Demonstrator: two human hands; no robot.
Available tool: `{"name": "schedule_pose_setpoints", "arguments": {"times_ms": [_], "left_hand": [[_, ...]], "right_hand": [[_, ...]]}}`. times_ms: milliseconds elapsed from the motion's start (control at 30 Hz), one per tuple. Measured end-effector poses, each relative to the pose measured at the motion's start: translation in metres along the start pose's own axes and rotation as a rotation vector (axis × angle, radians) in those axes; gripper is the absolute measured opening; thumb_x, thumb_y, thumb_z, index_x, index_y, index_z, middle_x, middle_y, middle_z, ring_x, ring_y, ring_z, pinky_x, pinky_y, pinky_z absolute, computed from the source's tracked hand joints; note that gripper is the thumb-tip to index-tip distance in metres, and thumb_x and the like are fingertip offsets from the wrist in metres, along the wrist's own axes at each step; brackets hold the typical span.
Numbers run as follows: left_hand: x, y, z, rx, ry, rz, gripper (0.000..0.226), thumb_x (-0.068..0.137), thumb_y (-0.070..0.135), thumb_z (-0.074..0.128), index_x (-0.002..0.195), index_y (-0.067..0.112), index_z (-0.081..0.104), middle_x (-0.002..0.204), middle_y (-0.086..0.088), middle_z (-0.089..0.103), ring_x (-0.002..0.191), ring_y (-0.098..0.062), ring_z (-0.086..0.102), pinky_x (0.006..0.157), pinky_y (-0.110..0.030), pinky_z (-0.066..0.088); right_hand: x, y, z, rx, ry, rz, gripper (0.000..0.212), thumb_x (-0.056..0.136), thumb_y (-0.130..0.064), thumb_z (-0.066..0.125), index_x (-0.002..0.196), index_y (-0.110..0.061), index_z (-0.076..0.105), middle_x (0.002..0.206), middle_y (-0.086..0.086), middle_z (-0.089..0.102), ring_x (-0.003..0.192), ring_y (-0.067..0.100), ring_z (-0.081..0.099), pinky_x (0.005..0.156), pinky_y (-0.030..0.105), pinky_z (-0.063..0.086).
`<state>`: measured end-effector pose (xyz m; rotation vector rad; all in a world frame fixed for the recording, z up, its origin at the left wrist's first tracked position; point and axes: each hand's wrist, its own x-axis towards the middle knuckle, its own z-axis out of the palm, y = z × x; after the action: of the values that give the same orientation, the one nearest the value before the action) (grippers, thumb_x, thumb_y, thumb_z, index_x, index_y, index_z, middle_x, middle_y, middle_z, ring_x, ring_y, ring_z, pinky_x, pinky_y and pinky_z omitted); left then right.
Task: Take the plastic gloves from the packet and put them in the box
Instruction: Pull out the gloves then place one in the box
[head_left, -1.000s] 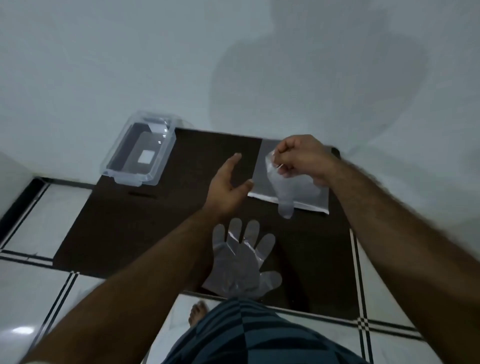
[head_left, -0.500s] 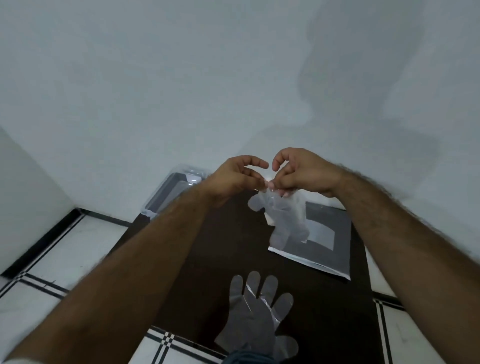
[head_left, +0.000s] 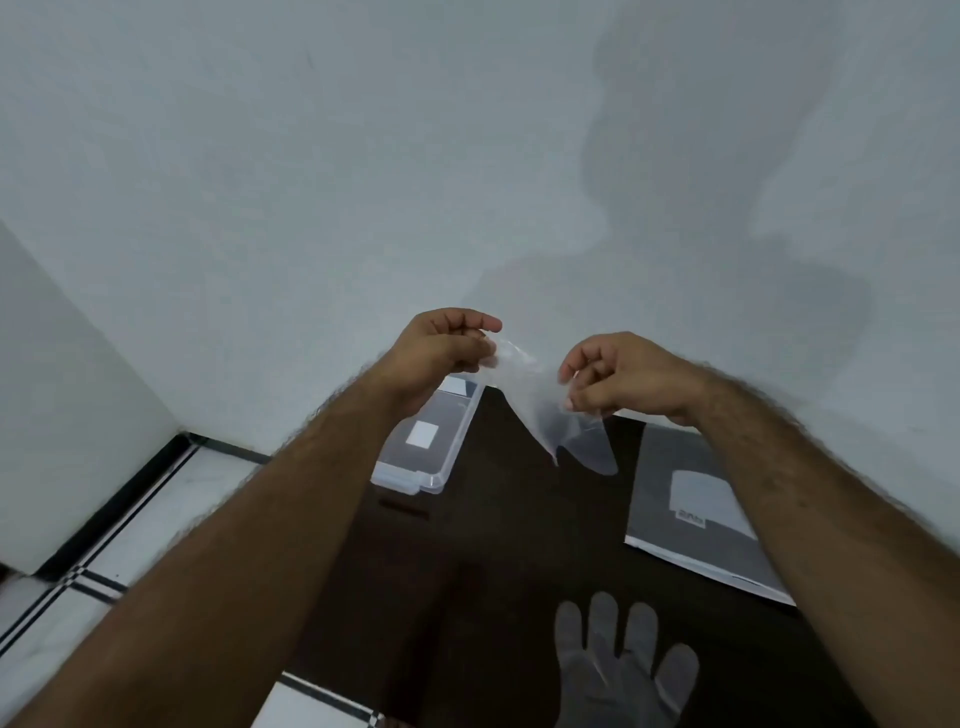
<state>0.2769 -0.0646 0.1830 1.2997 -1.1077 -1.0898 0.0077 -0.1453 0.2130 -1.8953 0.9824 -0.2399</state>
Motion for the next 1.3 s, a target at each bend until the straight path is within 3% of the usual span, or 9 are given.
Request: {"name": "schedule_pose_setpoints", "arguments": {"times_ms": [133,367,567,667,767,867,967,1100,1300], "left_hand": [[0.023,-0.008,-0.066,0.018,-0.001,-0.002,0.029,0.093,-0.005,0.069,0.120,0.003,0.075,0.090,-0.012,0.072,0.092,-0.029,0.076,0.088,-0.040,0.054],[0.074,-0.029,-0.164,0.086,0.021,-0.045,0.030,0.091,-0.002,0.073,0.118,0.009,0.076,0.087,-0.004,0.077,0.093,-0.025,0.076,0.084,-0.035,0.053],[0.136,-0.031,-0.197,0.210,0.100,-0.132,0.037,0.084,-0.010,0.074,0.116,0.008,0.078,0.090,-0.002,0.078,0.070,0.002,0.073,0.077,-0.026,0.052],[0.159,-0.014,-0.204,0.182,0.145,0.001,0.034,0.086,-0.013,0.071,0.114,0.004,0.077,0.084,-0.004,0.074,0.070,-0.003,0.071,0.068,-0.015,0.051],[0.161,-0.003,-0.208,0.117,0.149,0.196,0.028,0.090,-0.007,0.073,0.115,0.005,0.078,0.086,-0.005,0.074,0.087,-0.018,0.074,0.086,-0.022,0.059],[0.146,-0.015,-0.213,0.081,0.084,0.315,0.024,0.094,-0.001,0.076,0.116,0.009,0.078,0.091,-0.002,0.077,0.096,-0.025,0.076,0.097,-0.034,0.061],[0.139,-0.052,-0.218,0.202,0.063,0.354,0.024,0.094,0.003,0.078,0.118,0.010,0.079,0.094,0.001,0.077,0.092,-0.014,0.074,0.093,-0.029,0.060],[0.140,-0.112,-0.222,0.331,-0.024,0.235,0.024,0.095,0.007,0.079,0.118,0.013,0.080,0.091,0.007,0.076,0.087,-0.009,0.072,0.093,-0.028,0.060],[0.138,-0.177,-0.230,0.468,-0.105,0.115,0.022,0.095,0.006,0.078,0.116,0.011,0.080,0.097,0.001,0.078,0.088,0.001,0.071,0.087,-0.010,0.052]], "right_hand": [[0.043,-0.012,0.024,0.056,0.114,0.041,0.013,0.090,-0.004,0.081,0.101,-0.010,0.080,0.091,0.014,0.080,0.076,0.017,0.072,0.074,0.028,0.063],[0.139,-0.043,0.068,0.165,0.265,0.083,0.011,0.091,-0.003,0.078,0.100,-0.008,0.082,0.096,0.012,0.082,0.082,0.018,0.074,0.080,0.035,0.062],[0.222,-0.064,0.077,0.101,0.382,0.177,0.009,0.089,-0.004,0.081,0.092,-0.013,0.082,0.090,0.002,0.081,0.086,0.017,0.075,0.071,0.030,0.061],[0.242,-0.085,0.062,0.073,0.495,0.091,0.012,0.086,-0.003,0.081,0.089,-0.014,0.081,0.095,0.005,0.082,0.089,0.020,0.076,0.075,0.032,0.061],[0.241,-0.098,0.055,0.054,0.552,-0.002,0.012,0.085,-0.006,0.078,0.089,-0.017,0.081,0.095,0.005,0.083,0.091,0.019,0.079,0.081,0.034,0.063],[0.232,-0.089,0.070,-0.024,0.527,-0.070,0.010,0.086,-0.012,0.080,0.088,-0.021,0.082,0.089,0.001,0.082,0.088,0.020,0.079,0.084,0.033,0.062],[0.231,-0.061,0.098,-0.145,0.469,-0.100,0.011,0.089,-0.013,0.081,0.089,-0.023,0.083,0.087,-0.005,0.081,0.080,0.008,0.074,0.080,0.022,0.060],[0.241,-0.015,0.133,-0.237,0.329,-0.078,0.009,0.091,-0.012,0.079,0.097,-0.017,0.083,0.090,-0.008,0.080,0.082,0.005,0.074,0.082,0.024,0.062],[0.257,0.037,0.175,-0.405,0.172,-0.070,0.012,0.096,-0.020,0.074,0.105,-0.018,0.082,0.100,-0.005,0.081,0.090,0.007,0.074,0.087,0.028,0.061]]}}
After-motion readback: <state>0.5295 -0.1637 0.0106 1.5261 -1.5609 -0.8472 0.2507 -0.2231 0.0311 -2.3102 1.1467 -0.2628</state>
